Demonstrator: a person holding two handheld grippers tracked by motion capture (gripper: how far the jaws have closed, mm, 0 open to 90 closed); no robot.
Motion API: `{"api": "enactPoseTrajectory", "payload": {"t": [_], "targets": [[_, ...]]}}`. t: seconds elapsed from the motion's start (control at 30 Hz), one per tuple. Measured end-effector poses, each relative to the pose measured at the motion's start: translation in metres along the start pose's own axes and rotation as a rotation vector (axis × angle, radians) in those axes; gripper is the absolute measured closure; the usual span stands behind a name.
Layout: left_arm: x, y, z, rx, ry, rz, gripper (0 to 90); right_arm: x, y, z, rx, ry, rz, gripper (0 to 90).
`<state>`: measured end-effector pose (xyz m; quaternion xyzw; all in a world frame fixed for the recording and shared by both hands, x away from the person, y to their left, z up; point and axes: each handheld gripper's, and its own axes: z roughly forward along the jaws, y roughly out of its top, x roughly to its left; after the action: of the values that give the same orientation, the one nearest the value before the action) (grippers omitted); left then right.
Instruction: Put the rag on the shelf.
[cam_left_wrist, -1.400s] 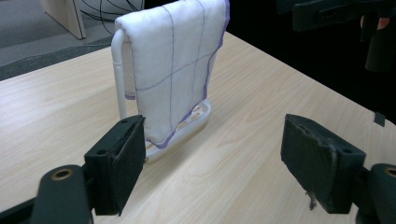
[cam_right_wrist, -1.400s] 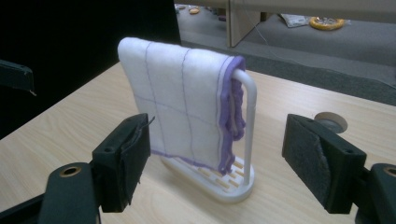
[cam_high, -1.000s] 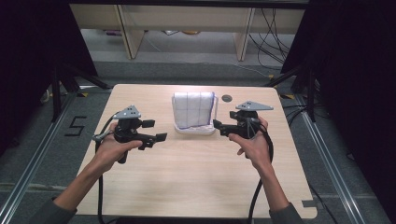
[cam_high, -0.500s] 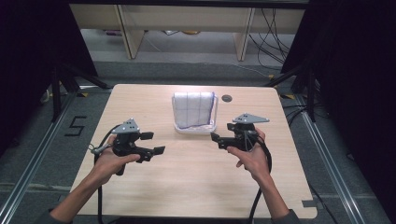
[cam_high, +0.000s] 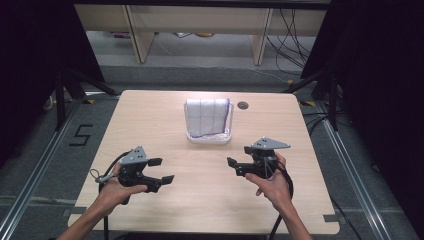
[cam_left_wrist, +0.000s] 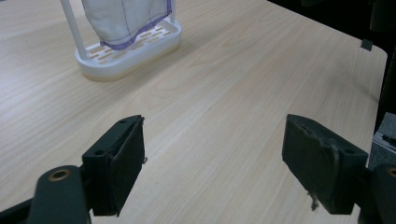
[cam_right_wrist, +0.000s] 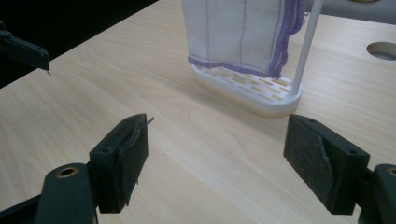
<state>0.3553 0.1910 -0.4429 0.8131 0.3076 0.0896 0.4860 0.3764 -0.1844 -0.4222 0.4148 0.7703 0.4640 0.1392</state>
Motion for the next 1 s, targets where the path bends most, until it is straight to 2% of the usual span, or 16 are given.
{"api": "enactPoseTrajectory", "payload": {"t": [0.03, 0.07, 0.1, 0.17, 0.27, 0.33, 0.37, 0.43, 0.57, 0.6, 0.67, 0.77, 0.83, 0.93, 0.97, 1.0], "targets": [[-0.001, -0.003, 0.000, -0.001, 0.003, 0.004, 20.7, 0.000, -0.002, 0.001, -0.013, 0.013, -0.003, 23.3], [-0.002, -0.004, 0.000, 0.007, 0.006, 0.006, 20.7, 0.002, -0.004, 0.000, 0.008, 0.012, 0.014, 23.3], [-0.003, -0.006, 0.000, 0.004, -0.004, 0.008, 20.6, 0.000, -0.005, 0.001, -0.007, 0.014, -0.013, 23.3], [-0.005, -0.009, -0.001, 0.013, 0.006, 0.011, 20.6, 0.005, -0.009, 0.000, -0.006, 0.020, 0.013, 23.3], [-0.007, -0.013, -0.002, 0.012, 0.002, 0.012, 20.6, 0.007, -0.015, 0.000, 0.002, 0.030, -0.025, 23.2], [-0.009, -0.017, -0.002, 0.002, -0.001, 0.011, 20.6, 0.011, -0.019, -0.001, 0.009, 0.031, -0.023, 23.2], [-0.010, -0.018, -0.004, 0.016, 0.011, 0.016, 20.6, 0.011, -0.021, -0.001, 0.002, 0.038, -0.038, 23.2], [-0.012, -0.022, -0.004, 0.016, 0.019, 0.024, 20.6, 0.014, -0.024, -0.003, 0.010, 0.043, -0.032, 23.1], [-0.016, -0.030, -0.003, 0.015, 0.005, 0.018, 20.5, 0.016, -0.031, -0.005, 0.030, 0.039, -0.044, 23.0], [-0.016, -0.031, -0.004, 0.025, 0.010, 0.030, 20.5, 0.019, -0.034, -0.005, 0.026, 0.048, -0.027, 23.0], [-0.020, -0.035, -0.004, 0.032, 0.014, 0.044, 20.4, 0.017, -0.037, -0.006, 0.030, 0.039, -0.056, 22.9], [-0.023, -0.039, -0.004, 0.042, 0.010, 0.058, 20.2, 0.021, -0.044, -0.007, 0.046, 0.050, -0.032, 22.8], [-0.026, -0.041, -0.005, 0.047, 0.004, 0.062, 20.2, 0.022, -0.049, -0.007, 0.052, 0.045, -0.049, 22.6], [-0.030, -0.046, -0.004, 0.045, -0.002, 0.072, 20.1, 0.025, -0.057, -0.008, 0.075, 0.060, -0.048, 22.3], [-0.032, -0.047, -0.004, 0.059, -0.002, 0.078, 20.0, 0.028, -0.060, -0.009, 0.079, 0.054, -0.034, 22.2], [-0.032, -0.049, -0.004, 0.060, -0.005, 0.094, 20.0, 0.028, -0.062, -0.009, 0.083, 0.067, -0.049, 22.0]]}}
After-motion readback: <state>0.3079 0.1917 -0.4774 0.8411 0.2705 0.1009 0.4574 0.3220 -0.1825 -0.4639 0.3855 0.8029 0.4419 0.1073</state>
